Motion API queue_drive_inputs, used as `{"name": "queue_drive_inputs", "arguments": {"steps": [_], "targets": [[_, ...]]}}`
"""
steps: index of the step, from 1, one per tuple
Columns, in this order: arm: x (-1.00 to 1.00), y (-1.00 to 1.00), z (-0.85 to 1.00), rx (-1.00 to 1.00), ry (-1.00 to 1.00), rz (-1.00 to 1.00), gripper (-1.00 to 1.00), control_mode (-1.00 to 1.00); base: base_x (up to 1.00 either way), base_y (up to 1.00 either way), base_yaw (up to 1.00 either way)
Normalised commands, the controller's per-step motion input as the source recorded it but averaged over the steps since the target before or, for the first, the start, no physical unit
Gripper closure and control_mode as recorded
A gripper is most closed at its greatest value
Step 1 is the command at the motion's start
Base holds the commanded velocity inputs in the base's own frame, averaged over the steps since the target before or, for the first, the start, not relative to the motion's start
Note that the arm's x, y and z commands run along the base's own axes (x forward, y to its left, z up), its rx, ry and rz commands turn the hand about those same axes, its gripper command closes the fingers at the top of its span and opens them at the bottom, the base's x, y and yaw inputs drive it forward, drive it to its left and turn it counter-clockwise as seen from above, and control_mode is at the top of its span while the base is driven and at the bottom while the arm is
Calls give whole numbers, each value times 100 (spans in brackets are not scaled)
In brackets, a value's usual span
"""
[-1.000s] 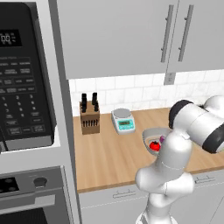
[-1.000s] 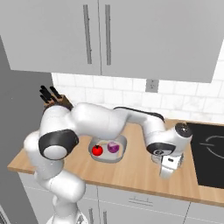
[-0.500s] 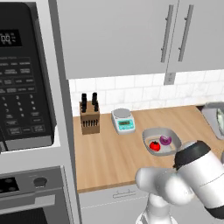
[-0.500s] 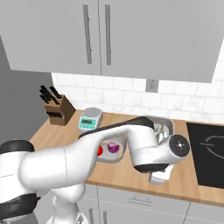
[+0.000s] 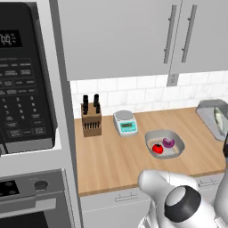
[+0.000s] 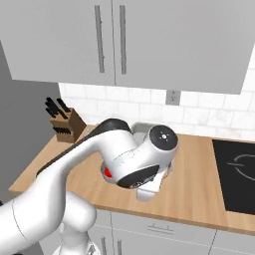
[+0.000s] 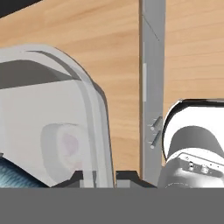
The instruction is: Take the meat container that has the fish and place it on the second highest rack of the freezer. Then take the vegetable container that has the onion and tomato and place it on the highest rack of the freezer.
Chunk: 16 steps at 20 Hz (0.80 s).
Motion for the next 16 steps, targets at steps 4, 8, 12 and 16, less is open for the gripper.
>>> {"name": "queue_drive_inputs", "arguments": {"steps": [4,8,12,16], "targets": [[-36,94,37,-5,14,0,100,-100,0,0,0],[-34,93,15,-13,17,-2,100,-100,0,0,0],[-40,68,1,-7,3,-9,100,-100,0,0,0],[-6,96,0,-12,0,-6,100,-100,0,0,0]]}}
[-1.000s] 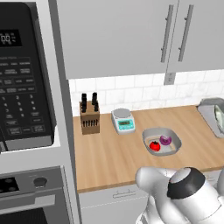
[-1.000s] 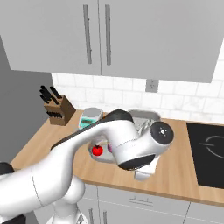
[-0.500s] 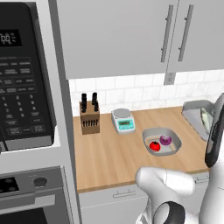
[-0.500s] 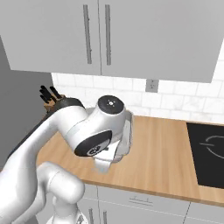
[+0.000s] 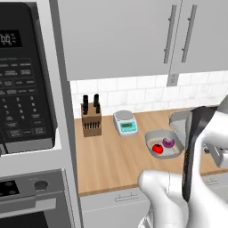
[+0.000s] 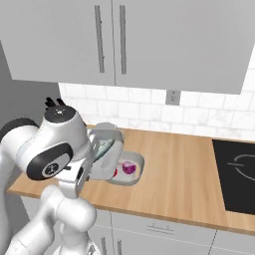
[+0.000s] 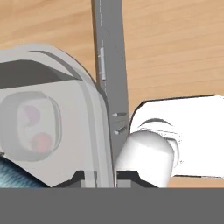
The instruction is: Take the meat container that has the fish and place it on the second highest rack of the freezer. Then take the vegetable container that has the onion and tomato and place it on the highest rack of the freezer.
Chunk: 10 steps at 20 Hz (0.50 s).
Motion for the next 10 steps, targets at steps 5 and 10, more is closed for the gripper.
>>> {"name": "queue_drive_inputs", "arguments": {"steps": [5,10], "targets": [[0,65,0,-5,0,-1,100,-100,0,0,0],[0,0,0,0,0,0,100,100,-8,0,0]]}}
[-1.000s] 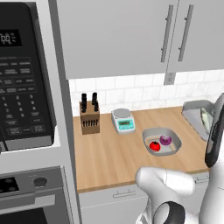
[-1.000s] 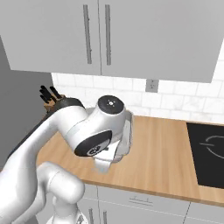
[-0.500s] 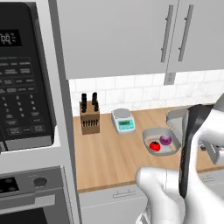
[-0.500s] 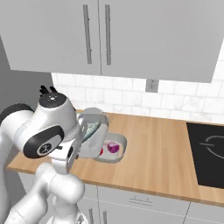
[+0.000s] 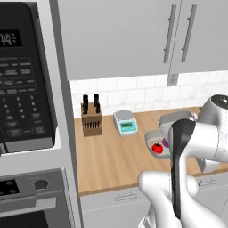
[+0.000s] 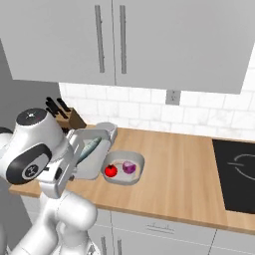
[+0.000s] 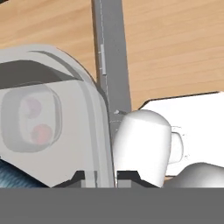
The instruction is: Take the meat container that has the fish and place it on the second highest rack of the freezer. Then take the vegetable container that has the onion and tomato and place it on the highest rack of the freezer.
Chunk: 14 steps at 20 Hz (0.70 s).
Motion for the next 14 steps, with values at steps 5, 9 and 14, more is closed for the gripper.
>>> {"name": "queue_drive_inputs", "arguments": {"steps": [5,9,14], "targets": [[0,0,0,0,0,0,100,100,-69,0,0],[0,0,0,0,0,0,100,100,-71,0,0],[0,0,0,0,0,0,100,100,-75,1,5]]}}
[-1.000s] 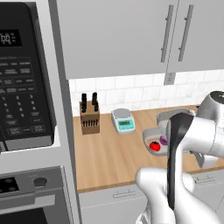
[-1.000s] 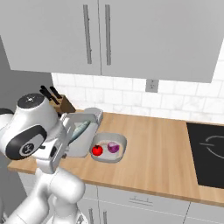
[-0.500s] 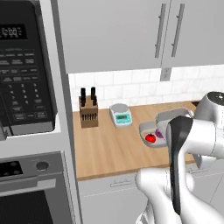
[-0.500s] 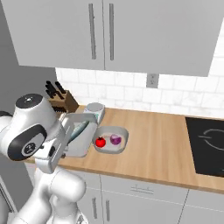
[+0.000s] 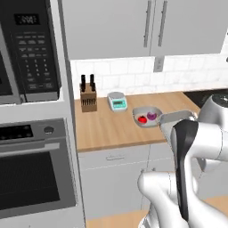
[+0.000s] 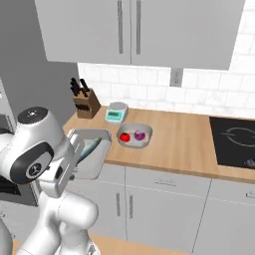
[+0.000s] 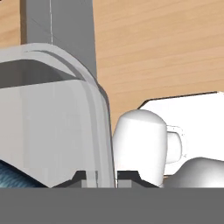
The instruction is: Take the meat container that has the fish and place it on the second highest rack of the freezer. Then take the vegetable container that has the onion and tomato and place it on the highest rack of the freezer.
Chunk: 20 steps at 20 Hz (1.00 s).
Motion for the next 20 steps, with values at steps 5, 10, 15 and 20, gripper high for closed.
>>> {"name": "queue_drive_inputs", "arguments": {"steps": [5,10,15,20], "targets": [[0,0,0,0,0,0,100,100,-48,18,34],[0,0,0,0,0,0,100,100,-30,16,41],[0,0,0,0,0,0,100,100,-41,18,56],[0,0,0,0,0,0,100,100,-9,57,78]]}}
